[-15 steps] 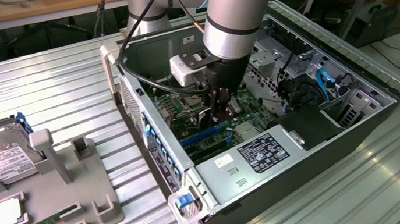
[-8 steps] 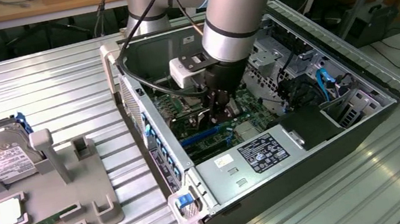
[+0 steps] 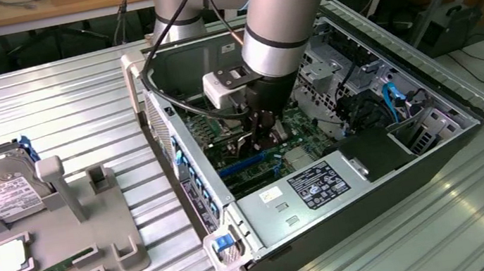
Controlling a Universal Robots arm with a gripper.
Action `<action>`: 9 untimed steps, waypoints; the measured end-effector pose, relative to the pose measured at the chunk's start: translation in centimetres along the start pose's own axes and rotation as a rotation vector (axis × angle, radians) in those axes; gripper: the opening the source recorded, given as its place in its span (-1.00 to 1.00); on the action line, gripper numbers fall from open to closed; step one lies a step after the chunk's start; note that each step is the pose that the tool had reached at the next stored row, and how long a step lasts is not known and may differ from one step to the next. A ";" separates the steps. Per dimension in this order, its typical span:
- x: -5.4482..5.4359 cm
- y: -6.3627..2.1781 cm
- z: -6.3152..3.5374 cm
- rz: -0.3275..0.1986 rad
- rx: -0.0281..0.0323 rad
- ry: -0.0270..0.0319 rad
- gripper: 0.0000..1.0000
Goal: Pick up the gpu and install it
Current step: 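Insert the gpu into the slot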
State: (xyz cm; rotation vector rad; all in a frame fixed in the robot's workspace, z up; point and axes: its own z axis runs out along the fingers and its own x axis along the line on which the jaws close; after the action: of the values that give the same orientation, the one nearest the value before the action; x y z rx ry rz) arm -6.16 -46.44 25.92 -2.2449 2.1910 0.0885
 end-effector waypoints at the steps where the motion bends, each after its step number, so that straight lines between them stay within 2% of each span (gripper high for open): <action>1: 0.0 0.00 0.00 -0.001 0.0000 0.0000 -0.44; 3: 0.0 0.01 0.05 -0.002 0.0017 -0.0003 -0.44; 5: -0.1 0.01 0.06 -0.005 0.0062 0.0001 -0.44; 9: -0.1 0.18 0.09 -0.005 0.0066 0.0003 -0.44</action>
State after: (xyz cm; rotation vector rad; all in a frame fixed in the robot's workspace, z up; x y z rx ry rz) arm -6.35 -46.35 25.83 -2.2475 2.1819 0.0808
